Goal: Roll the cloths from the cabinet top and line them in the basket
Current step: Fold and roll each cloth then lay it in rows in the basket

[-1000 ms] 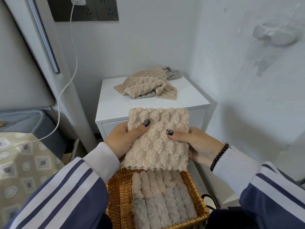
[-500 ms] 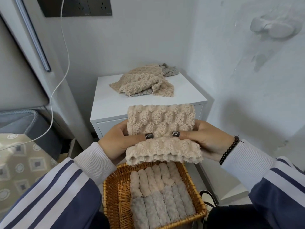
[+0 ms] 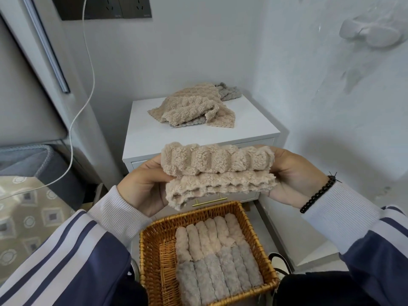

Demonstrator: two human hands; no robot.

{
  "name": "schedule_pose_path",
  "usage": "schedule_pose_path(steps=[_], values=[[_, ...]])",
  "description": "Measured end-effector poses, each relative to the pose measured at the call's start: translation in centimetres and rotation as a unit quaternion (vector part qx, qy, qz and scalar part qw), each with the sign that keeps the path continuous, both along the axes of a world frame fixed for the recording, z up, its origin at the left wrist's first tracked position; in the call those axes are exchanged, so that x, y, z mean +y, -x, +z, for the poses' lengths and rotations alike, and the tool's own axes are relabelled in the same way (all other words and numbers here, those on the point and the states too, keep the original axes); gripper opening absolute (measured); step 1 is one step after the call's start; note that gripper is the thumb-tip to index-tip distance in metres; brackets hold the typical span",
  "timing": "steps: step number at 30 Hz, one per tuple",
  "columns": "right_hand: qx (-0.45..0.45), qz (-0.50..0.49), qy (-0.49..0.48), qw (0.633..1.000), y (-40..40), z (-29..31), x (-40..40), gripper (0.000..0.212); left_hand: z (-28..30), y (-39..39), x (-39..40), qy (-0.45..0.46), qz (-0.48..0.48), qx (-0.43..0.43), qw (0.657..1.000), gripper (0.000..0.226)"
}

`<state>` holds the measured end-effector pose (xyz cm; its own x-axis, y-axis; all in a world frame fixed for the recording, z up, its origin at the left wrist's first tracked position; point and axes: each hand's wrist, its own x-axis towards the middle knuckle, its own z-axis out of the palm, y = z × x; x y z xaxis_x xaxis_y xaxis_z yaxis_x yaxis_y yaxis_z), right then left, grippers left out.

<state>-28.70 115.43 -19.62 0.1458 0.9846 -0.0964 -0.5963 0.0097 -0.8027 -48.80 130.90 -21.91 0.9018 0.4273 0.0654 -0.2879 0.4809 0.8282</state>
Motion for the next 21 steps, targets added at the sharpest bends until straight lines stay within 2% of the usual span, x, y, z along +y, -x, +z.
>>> schedule_pose_path(steps=[2, 4, 5, 7, 9, 11, 13, 17, 19, 21], values=[[-0.006, -0.017, 0.002, 1.000, -0.1, -0.1, 0.1, 0.041, 0.1, 0.2, 0.6, 0.029, -0.051, -0.016, 0.998, 0.050], [-0.035, -0.030, 0.014, 0.999, -0.1, -0.1, 0.0, 0.041, 0.5, 0.5, 0.6, 0.065, -0.151, -0.052, 0.985, 0.040], [-0.058, -0.033, 0.022, 0.998, -0.1, 0.0, 0.0, 0.035, 0.6, 0.6, 0.6, 0.058, -0.150, -0.041, 0.986, 0.039], [-0.134, -0.044, 0.047, 0.989, 0.4, 0.4, 0.0, 0.021, 0.2, 0.5, 0.3, -0.026, -0.057, 0.071, 0.996, 0.037], [-0.268, -0.067, 0.076, 0.958, 0.9, 0.3, 0.2, 0.025, -0.1, 0.3, -0.3, -0.083, 0.042, 0.175, 0.980, 0.031], [-0.407, -0.071, 0.075, 0.908, 1.6, 0.2, 0.4, 0.022, -1.0, 0.3, -0.3, -0.136, 0.063, 0.198, 0.969, 0.040], [-0.460, -0.050, 0.067, 0.884, 1.9, -0.2, 0.7, 0.019, -1.5, 0.5, -0.1, -0.171, 0.051, 0.193, 0.965, 0.044], [-0.478, -0.031, 0.094, 0.873, 2.0, -0.7, 1.4, 0.037, -1.4, 1.4, 0.0, -0.194, 0.026, 0.181, 0.964, 0.048], [-0.530, 0.007, 0.110, 0.841, 2.2, -1.1, 1.9, 0.051, -1.5, 2.2, 0.2, -0.210, 0.020, 0.211, 0.954, 0.058], [-0.588, 0.071, 0.121, 0.797, 2.7, -1.4, 2.3, 0.066, -1.7, 3.0, 0.3, -0.271, 0.009, 0.276, 0.922, 0.070]])
